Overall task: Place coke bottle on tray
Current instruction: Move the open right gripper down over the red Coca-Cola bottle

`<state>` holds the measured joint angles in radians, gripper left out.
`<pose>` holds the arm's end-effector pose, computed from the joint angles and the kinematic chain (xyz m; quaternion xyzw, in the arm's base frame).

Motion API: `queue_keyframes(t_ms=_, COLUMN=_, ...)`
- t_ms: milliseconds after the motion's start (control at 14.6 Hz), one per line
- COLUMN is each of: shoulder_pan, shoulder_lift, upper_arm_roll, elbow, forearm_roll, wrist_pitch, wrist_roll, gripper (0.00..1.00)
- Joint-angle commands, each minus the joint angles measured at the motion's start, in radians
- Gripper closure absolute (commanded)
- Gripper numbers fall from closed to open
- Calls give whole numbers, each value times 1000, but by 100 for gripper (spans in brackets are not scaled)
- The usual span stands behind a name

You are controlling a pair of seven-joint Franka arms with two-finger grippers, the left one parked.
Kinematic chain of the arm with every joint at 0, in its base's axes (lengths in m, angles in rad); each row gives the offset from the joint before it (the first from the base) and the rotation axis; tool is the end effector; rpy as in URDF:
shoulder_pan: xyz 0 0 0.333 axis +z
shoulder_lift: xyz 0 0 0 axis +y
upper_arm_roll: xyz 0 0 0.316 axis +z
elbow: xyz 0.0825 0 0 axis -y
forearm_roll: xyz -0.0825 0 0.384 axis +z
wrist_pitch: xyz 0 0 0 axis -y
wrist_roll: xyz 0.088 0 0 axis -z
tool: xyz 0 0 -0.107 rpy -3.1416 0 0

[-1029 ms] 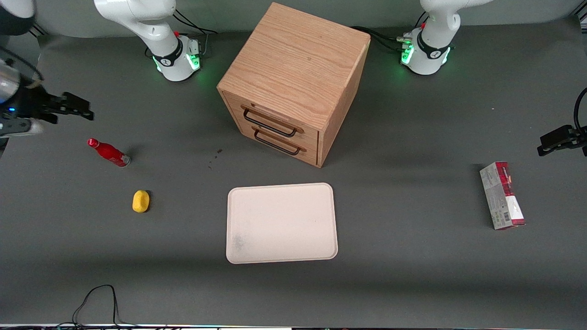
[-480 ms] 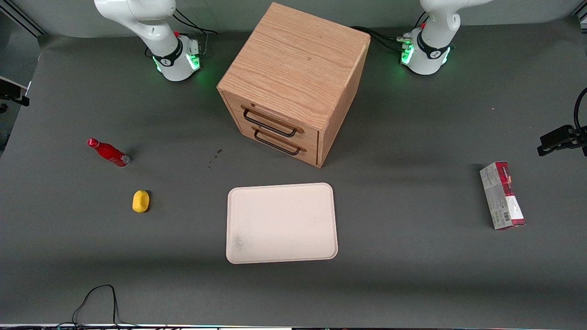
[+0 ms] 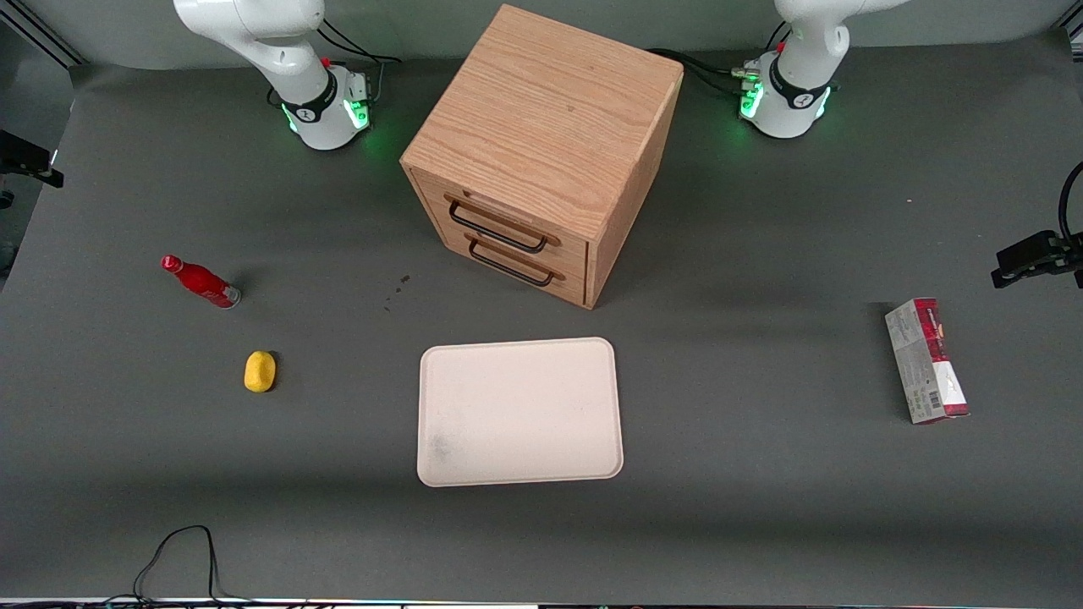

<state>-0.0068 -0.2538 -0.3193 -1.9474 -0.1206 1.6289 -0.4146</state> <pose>0.4423 -0.1779 0.5751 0.9975 0.0563 -0.0430 0.0056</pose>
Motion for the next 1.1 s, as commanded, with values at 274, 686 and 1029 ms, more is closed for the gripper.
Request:
queue_keyframes(t_ms=274, shoulder_pan=1, shoulder_lift=-62, upper_arm_roll=-46, elbow=-350, forearm_roll=-31, wrist_pitch=351, wrist_roll=54, gripper=1)
queue_keyframes(t_ms=686, shoulder_pan=-1, shoulder_lift=30, upper_arm_roll=-64, elbow=-468, forearm_roll=-31, wrist_pitch=578, wrist_roll=43, gripper=1)
queue_keyframes(t_ms=1029, shoulder_pan=-1, shoulder_lift=70, upper_arm_roll=-81, elbow=-524, forearm_roll=-31, wrist_pitch=655, wrist_roll=40, gripper=1)
